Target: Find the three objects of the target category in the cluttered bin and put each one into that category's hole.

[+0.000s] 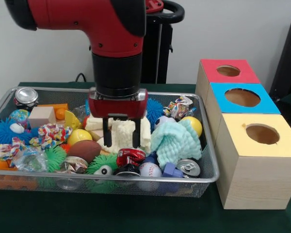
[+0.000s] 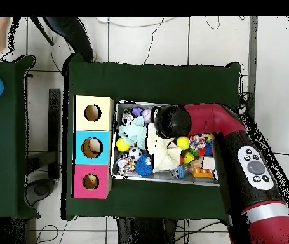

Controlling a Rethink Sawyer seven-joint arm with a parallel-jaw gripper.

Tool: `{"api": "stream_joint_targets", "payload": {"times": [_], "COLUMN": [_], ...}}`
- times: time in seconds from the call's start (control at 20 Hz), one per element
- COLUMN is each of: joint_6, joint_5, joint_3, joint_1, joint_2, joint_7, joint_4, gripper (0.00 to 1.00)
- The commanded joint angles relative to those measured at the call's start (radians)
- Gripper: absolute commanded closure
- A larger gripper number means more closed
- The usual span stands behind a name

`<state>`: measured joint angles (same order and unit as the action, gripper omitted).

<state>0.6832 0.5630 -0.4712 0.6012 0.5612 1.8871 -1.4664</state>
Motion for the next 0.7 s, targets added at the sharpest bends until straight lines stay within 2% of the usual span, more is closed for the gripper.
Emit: {"api": "stream_joint_targets", "payload": {"times": [0.05,0.2,0.4,0.55,0.7], "joint_6": [-0.076,-0.096,-0.108,-0.029,0.052], "joint_5": [0.02,0.031,0.088,0.096,0.105], "joint_3": [0.005,-0.003,-0.042,-0.093,-0.121], "joint_1": [0.09,0.117,0.163,0.207,0.221], "joint_2": [-0.056,-0.079,-0.114,-0.164,-0.188], "joint_7": [-0.064,-0.094,-0.225,-0.361,-0.449], "joint_4": [-0.065,-0.053,0.0,0.09,0.161], "gripper": [0.0,0.0,0.0,0.0,0.0]}}
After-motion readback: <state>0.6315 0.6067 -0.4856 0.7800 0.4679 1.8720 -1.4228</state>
